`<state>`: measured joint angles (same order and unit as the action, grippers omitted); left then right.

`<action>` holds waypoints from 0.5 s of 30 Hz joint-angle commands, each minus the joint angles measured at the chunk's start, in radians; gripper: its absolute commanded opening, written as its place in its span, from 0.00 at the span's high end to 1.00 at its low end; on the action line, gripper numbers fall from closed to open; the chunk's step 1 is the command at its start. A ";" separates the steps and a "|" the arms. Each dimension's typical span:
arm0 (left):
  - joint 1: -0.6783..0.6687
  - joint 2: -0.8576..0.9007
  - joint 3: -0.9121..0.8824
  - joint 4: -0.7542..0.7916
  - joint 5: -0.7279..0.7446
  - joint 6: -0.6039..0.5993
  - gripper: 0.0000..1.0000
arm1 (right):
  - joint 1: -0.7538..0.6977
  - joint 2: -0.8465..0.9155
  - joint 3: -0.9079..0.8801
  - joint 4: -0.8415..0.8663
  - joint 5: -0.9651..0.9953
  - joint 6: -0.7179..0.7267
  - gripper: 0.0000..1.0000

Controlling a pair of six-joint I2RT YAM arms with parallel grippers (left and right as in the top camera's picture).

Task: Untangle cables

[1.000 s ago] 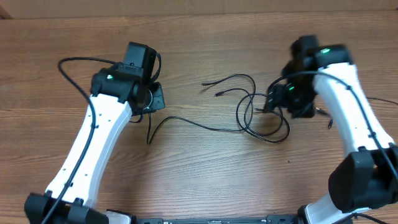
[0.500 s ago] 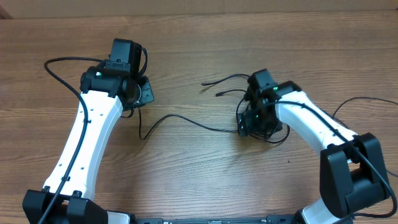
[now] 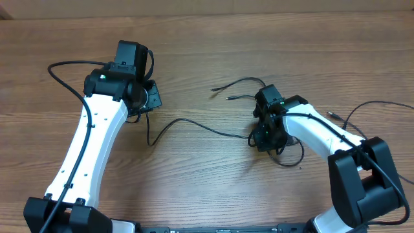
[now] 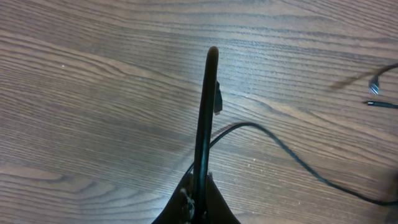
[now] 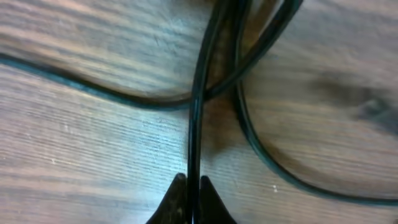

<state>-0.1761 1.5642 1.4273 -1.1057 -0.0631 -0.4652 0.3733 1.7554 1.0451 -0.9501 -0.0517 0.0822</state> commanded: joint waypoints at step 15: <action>0.007 0.000 0.000 -0.056 -0.161 0.027 0.96 | -0.394 -0.084 1.112 -0.393 0.398 0.158 0.96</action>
<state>-0.1761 1.5642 1.4261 -1.1538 -0.1112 -0.4606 0.0628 1.7157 2.0125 -1.3212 0.2516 0.2153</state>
